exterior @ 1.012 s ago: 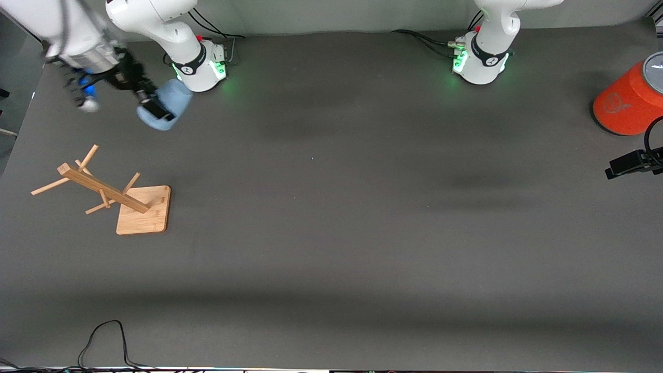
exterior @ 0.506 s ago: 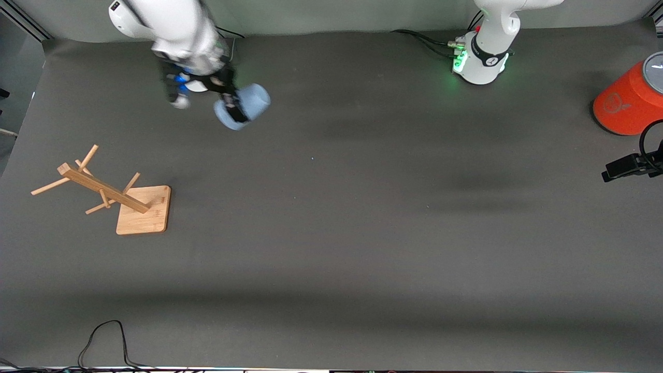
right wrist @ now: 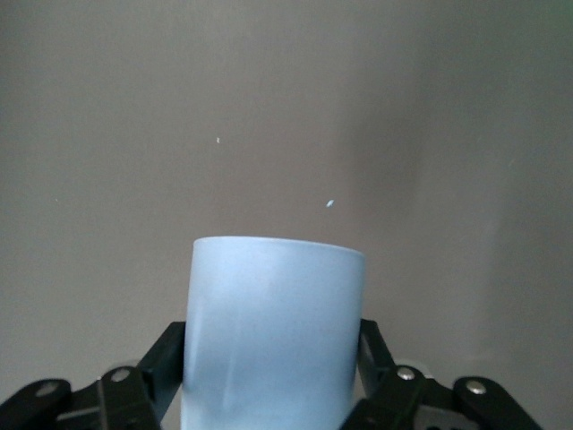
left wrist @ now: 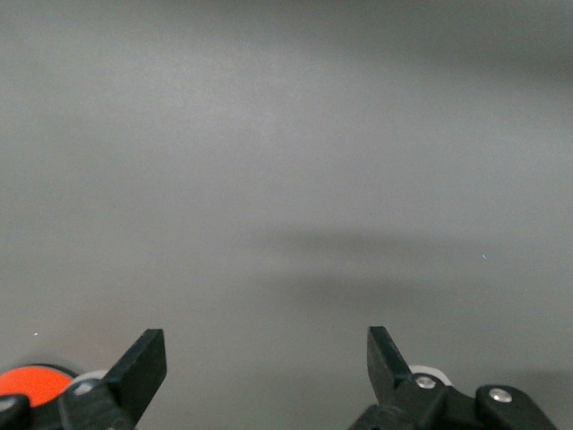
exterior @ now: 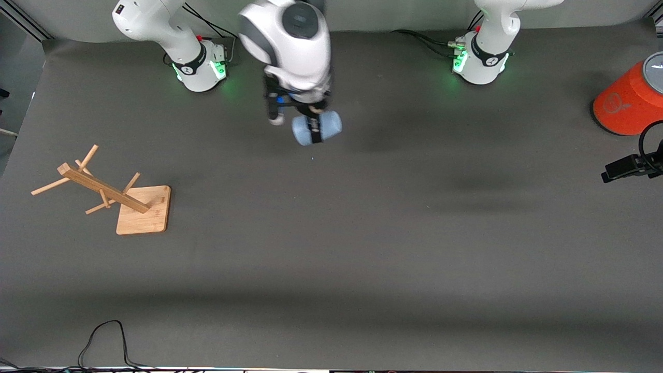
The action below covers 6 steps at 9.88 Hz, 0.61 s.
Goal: Rotate and upright cup with both arms
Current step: 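Lift the blue cup off the peg with the right gripper, then carry the cup to mid-table and lower it onto its side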
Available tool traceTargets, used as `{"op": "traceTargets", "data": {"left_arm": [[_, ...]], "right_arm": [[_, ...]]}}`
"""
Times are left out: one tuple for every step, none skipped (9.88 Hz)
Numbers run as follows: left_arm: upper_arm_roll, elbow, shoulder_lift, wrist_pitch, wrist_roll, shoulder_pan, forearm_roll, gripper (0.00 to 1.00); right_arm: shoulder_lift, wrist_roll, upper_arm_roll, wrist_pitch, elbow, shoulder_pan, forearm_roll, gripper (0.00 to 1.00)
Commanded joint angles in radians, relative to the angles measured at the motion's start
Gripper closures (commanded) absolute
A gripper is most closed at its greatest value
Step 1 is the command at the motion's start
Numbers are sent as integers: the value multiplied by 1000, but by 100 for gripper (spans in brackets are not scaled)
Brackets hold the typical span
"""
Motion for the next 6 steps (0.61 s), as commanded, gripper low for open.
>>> {"op": "traceTargets", "data": {"left_arm": [[4,-27,-12,27,-11,-9,11,0],[4,-27,-12,28,-11,-9,11,0],[4,-27,-12,28,-11,-8,11,0],[4,-27,-12,28,-11,-8,11,0],[4,-27,-9,28,-13,-8,11,0],[4,-27,-3,30,-13,-9,11,0]], "right_arm": [[217,150,-14,-33,212,48,-37,49],[254,182,-14,-33,223,64,-37,49],[291,211,-14,-22,223,74,-40,50],[334,259,-14,7,223,93,-45,50],[367,293,-14,18,223,102,-52,50],[389,317,-14,18,223,105,-55,50]]}}
